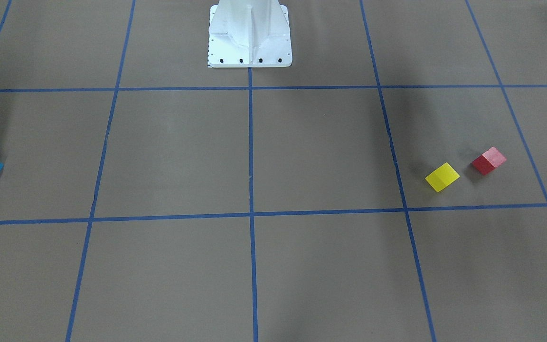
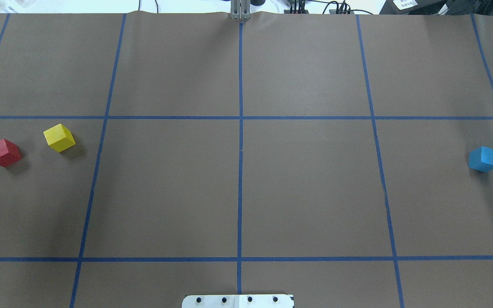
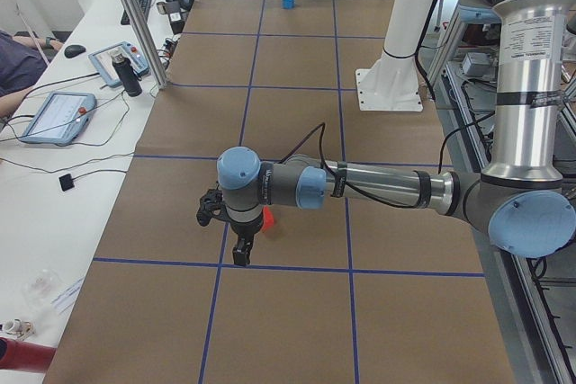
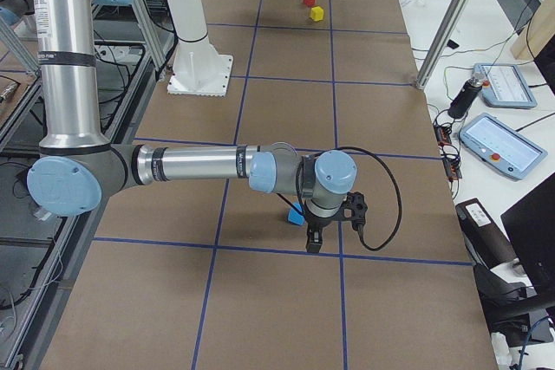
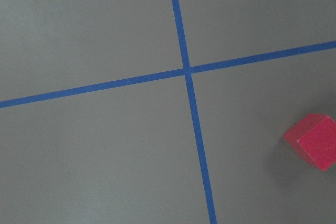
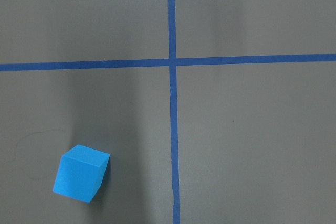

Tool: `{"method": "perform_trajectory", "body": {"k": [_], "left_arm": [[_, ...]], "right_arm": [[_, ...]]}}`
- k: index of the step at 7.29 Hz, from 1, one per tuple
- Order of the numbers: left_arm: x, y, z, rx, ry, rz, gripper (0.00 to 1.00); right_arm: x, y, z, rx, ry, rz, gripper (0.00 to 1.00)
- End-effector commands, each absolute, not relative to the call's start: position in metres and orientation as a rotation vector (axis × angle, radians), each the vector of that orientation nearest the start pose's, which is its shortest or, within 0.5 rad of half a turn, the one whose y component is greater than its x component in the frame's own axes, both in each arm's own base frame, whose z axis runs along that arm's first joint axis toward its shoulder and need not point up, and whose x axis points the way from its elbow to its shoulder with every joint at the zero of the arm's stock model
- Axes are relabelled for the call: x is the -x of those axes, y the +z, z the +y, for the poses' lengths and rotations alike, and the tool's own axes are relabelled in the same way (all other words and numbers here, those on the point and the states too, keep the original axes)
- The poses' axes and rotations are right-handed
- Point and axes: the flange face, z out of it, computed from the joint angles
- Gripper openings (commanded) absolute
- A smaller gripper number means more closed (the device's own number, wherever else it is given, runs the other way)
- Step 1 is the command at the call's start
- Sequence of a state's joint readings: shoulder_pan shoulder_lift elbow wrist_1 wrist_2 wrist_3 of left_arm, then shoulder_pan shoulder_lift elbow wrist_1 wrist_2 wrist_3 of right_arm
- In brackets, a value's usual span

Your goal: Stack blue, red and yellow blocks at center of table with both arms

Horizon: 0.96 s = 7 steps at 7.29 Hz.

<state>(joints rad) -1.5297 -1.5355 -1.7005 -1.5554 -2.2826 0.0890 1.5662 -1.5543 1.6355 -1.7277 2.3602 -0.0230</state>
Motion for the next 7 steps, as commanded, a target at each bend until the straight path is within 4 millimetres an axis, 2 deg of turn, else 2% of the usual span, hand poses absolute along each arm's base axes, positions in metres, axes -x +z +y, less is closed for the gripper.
{"method": "perform_trajectory", "body": {"k": [1,3,5,6,7], "left_arm": [[0.049,0.618,-0.483,-0.095,0.155,0.71,1.0],[0.049,0.617,-0.483,-0.1,0.158,0.708,1.0],[0.049,0.603,-0.491,-0.13,0.17,0.71,1.0],[0.046,0.592,-0.499,-0.154,0.185,0.714,1.0],[0.044,0.595,-0.501,-0.145,0.176,0.712,1.0]], "right_arm": [[-0.06,0.625,-0.493,0.049,-0.002,-0.79,1.0],[-0.06,0.622,-0.493,0.042,-0.007,-0.79,1.0],[-0.058,0.592,-0.505,-0.027,-0.049,-0.787,1.0],[-0.03,0.567,-0.531,-0.104,-0.14,-0.779,1.0],[-0.012,0.546,-0.555,-0.159,-0.184,-0.741,1.0]]}}
